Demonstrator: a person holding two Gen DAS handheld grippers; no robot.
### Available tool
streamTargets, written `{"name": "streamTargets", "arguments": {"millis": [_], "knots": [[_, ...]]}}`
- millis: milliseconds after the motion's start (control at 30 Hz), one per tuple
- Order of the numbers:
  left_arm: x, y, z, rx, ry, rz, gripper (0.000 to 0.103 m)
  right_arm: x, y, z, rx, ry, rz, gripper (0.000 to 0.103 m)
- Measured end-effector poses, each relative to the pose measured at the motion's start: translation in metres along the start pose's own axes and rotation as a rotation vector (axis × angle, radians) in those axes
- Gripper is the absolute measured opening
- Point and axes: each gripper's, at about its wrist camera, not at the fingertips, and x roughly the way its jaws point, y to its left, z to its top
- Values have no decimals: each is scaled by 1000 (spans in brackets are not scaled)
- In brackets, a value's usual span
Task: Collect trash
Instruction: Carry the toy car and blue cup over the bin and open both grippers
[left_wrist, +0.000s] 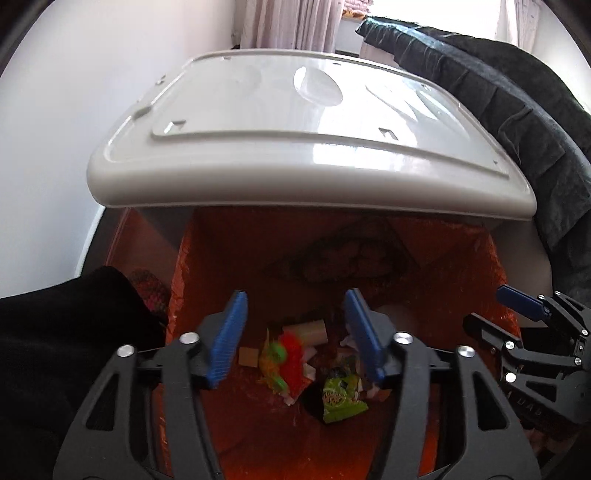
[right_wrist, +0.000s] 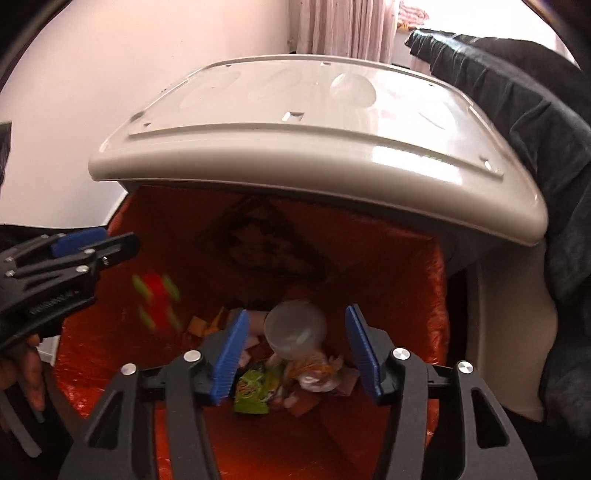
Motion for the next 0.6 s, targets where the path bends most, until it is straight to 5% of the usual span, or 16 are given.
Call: {"name": "streamTargets", "arguments": {"millis": [600], "knots": [[-13,-3,12,1,-49,32,66,-16,-13,15,85,-76,1,73]]}}
